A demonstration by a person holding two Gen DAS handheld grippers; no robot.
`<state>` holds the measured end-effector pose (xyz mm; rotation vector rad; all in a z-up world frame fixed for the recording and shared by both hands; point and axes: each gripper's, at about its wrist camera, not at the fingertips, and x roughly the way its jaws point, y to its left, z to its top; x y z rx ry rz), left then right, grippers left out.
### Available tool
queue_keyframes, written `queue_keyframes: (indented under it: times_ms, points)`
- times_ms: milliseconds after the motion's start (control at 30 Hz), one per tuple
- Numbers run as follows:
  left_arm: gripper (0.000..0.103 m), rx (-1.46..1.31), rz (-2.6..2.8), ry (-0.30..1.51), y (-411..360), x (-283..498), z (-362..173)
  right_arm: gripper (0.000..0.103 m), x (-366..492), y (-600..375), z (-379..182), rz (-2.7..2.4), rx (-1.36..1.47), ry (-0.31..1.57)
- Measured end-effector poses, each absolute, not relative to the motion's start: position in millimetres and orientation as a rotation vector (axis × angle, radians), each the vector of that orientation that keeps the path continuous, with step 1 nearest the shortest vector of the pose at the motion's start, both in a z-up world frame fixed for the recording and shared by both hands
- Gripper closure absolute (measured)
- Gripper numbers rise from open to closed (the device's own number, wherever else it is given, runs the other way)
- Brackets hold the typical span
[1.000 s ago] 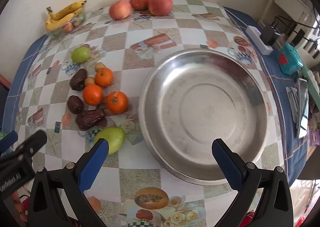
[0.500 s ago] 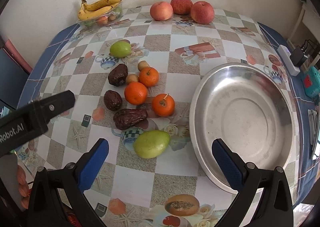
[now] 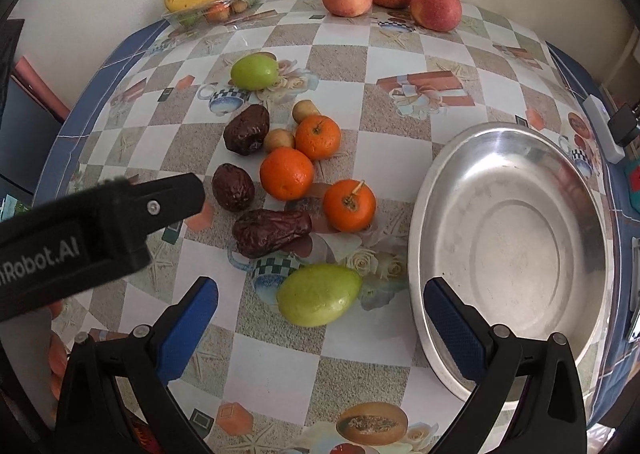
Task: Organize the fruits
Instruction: 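Grasp a dark date with the left tool while the right tool grasps a green pear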
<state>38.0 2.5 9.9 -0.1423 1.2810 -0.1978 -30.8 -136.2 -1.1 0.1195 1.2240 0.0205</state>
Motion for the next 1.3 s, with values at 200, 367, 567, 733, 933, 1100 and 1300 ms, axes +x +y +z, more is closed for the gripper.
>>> queue_keyframes:
  times_ms: [200, 367, 567, 733, 933, 1100, 1300]
  points:
    - [0.0, -0.128, -0.193, 1.306, -2.9, 48.1, 4.0, 0.003, -21.0, -132.5, -2.1, 0.059, 0.108, 1.237]
    - [0.001, -0.114, -0.234, 1.338, -15.8, 52.3, -2.6, 0.019, -14.4, -133.9, -8.7, 0.063, 0.109, 1.271]
    - [0.008, -0.119, -0.276, 1.391, -24.7, 49.7, -16.1, 0.034, -11.5, -131.5, -19.1, 0.103, 0.119, 1.318]
    - [0.013, -0.189, -0.318, 1.454, -26.4, 47.2, -32.8, 0.037, -11.8, -132.6, -31.3, 0.077, 0.104, 1.361]
    - [0.035, -0.238, -0.343, 1.481, -27.9, 46.6, -42.5, 0.037, -14.2, -134.6, -38.4, 0.066, 0.102, 1.388]
    - [0.048, -0.257, -0.35, 1.485, -27.8, 46.9, -45.5, 0.045, -15.8, -133.8, -38.9, 0.07, 0.096, 1.383]
    - [0.062, -0.335, -0.384, 1.519, -27.4, 45.5, -50.4, 0.045, -17.0, -133.7, -39.2, 0.068, 0.092, 1.386]
